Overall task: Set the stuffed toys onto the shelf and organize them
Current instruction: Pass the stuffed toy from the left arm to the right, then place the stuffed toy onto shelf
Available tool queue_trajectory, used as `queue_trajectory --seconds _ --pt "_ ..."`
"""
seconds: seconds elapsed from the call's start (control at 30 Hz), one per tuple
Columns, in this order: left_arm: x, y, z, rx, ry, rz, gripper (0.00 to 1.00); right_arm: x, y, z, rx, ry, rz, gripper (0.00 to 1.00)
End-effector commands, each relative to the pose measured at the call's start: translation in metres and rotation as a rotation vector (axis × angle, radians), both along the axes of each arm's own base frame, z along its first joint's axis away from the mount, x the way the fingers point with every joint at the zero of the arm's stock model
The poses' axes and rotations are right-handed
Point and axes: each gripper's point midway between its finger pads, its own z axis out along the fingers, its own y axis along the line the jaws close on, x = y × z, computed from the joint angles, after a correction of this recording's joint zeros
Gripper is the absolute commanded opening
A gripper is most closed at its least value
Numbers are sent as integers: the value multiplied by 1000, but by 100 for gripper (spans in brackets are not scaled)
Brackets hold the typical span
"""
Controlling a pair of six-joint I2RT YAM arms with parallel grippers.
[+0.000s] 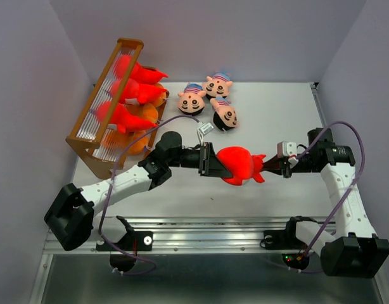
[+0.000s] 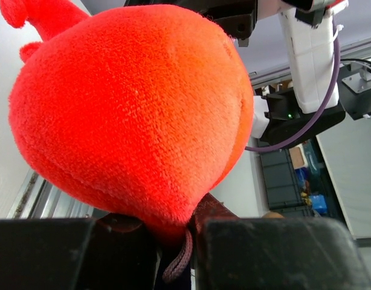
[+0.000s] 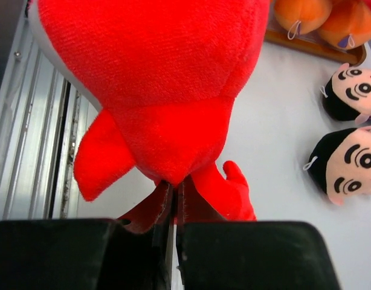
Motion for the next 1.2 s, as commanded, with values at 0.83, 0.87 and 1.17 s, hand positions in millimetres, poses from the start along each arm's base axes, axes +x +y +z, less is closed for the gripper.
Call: queue_trajectory --seconds 0.83,0.87,1.17 --pt "72 29 75 287 -612 497 95 21 -13 19 -26 339 -306 1" --pt "72 24 71 297 -615 486 95 18 -11 19 -28 336 -296 1" --pt "75 -12 51 345 -622 403 90 14 -8 24 -7 319 -276 1"
